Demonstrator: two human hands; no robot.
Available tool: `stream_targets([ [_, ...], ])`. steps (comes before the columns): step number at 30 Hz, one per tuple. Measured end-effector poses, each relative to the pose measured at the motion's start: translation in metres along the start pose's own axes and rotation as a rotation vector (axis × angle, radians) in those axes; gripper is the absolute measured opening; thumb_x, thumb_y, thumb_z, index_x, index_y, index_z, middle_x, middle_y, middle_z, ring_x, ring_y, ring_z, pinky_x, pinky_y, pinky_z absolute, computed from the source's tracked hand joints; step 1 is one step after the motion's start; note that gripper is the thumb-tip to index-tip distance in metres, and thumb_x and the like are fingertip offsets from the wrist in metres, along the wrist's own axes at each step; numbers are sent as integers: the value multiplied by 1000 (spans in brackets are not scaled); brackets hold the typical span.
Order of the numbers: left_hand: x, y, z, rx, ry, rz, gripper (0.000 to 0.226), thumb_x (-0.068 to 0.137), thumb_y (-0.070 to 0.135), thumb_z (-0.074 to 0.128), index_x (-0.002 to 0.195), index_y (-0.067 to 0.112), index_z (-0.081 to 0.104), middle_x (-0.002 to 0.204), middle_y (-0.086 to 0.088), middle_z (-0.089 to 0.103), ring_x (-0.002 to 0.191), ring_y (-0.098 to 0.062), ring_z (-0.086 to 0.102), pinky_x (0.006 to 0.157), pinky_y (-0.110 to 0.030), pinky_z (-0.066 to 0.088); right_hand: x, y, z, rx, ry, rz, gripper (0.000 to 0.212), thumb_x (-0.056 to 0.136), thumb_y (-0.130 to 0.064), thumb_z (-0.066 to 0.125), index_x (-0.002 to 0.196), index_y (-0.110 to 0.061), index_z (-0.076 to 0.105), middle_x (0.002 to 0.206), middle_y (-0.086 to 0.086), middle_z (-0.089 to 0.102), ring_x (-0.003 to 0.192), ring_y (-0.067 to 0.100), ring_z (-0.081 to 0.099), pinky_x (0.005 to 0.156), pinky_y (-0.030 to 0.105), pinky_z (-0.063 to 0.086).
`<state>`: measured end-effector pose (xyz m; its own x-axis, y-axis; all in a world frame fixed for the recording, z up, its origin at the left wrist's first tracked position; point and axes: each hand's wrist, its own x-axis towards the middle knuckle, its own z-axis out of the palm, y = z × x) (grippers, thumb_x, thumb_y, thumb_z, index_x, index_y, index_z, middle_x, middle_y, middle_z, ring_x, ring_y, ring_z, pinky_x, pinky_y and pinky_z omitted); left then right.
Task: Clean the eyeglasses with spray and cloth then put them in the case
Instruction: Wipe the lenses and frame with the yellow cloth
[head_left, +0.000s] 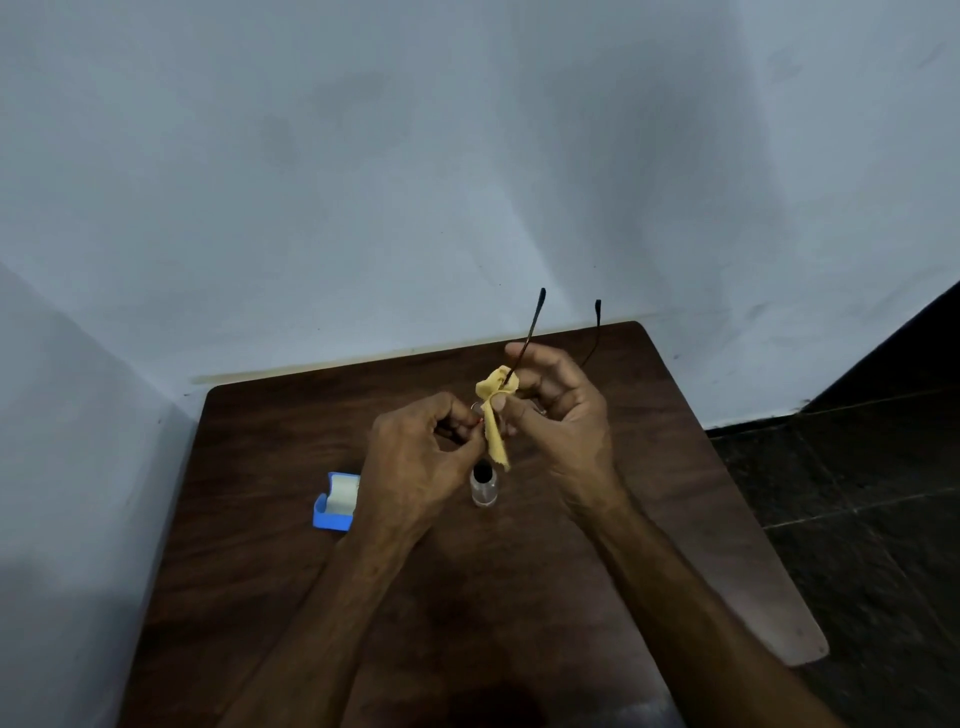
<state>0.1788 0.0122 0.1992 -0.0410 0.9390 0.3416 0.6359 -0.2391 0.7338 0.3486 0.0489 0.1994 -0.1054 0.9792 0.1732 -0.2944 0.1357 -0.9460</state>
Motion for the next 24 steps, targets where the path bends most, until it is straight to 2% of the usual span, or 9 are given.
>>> stream_targets([
  [3, 0, -2, 0, 32, -34, -3, 12, 85, 9, 86, 91, 17, 78, 83, 10, 74, 79, -5, 71, 79, -33, 64, 4, -6, 3, 85, 98, -30, 55, 88, 12, 72, 137, -3, 54, 101, 19, 77, 94, 29, 76, 69, 33, 59],
  [5, -1, -4, 0, 47, -60, -7, 11, 86, 10, 85, 91, 18, 78, 84, 10, 74, 80, -4, 70, 79, -35, 64, 10, -11, 3, 165, 162, -35, 58, 88, 14, 71, 139, -6, 53, 94, 10, 77, 94, 25, 76, 75, 35, 61],
  [7, -3, -5, -1, 53, -74, -8, 11, 87, 10, 84, 90, 18, 78, 83, 11, 73, 80, -3, 70, 79, -34, 64, 18, -15, 3, 237, 232, -23, 60, 88, 15, 70, 140, -7, 52, 87, 1, 76, 86, 17, 75, 74, 31, 60],
  [12, -8, -13, -2, 56, -109, 35, 10, 88, 12, 83, 95, 17, 78, 86, 13, 73, 81, -3, 70, 78, -26, 62, 31, -19, 2, 392, 341, 88, 55, 88, 13, 70, 139, -2, 53, 84, 9, 75, 82, 20, 74, 80, 38, 60],
  [14, -9, -17, -4, 59, -114, 60, 9, 90, 13, 81, 97, 19, 77, 87, 14, 72, 83, -4, 70, 76, -25, 61, 32, -18, 2, 456, 380, 145, 54, 89, 13, 70, 139, 4, 52, 82, 10, 74, 79, 21, 74, 74, 35, 62],
  [16, -10, -21, -5, 67, -130, 96, 6, 92, 16, 78, 97, 20, 77, 88, 14, 72, 83, -4, 70, 75, -27, 61, 32, -16, 2, 511, 432, 202, 53, 90, 11, 70, 139, 9, 51, 78, 9, 74, 68, 18, 74, 62, 29, 61],
  [19, -12, -25, -7, 105, -150, 114, 13, 94, 30, 69, 98, 20, 76, 90, 13, 72, 83, -3, 69, 74, -31, 63, 31, -17, 5, 523, 504, 276, 51, 92, 11, 68, 140, 11, 50, 71, 7, 71, 46, 7, 64, 41, 18, 48],
  [21, -13, -25, -8, 104, -135, 111, 25, 94, 40, 62, 98, 20, 75, 90, 13, 72, 83, -3, 69, 74, -29, 63, 29, -17, 4, 512, 531, 306, 51, 92, 10, 68, 140, 11, 50, 77, 9, 69, 43, 4, 60, 39, 15, 44],
  [24, -14, -23, -8, 88, -101, 89, 20, 94, 35, 67, 97, 18, 76, 89, 11, 73, 82, -5, 69, 73, -27, 62, 29, -15, 5, 473, 517, 315, 53, 89, 7, 73, 138, 8, 52, 87, 10, 73, 56, 7, 69, 51, 22, 56],
])
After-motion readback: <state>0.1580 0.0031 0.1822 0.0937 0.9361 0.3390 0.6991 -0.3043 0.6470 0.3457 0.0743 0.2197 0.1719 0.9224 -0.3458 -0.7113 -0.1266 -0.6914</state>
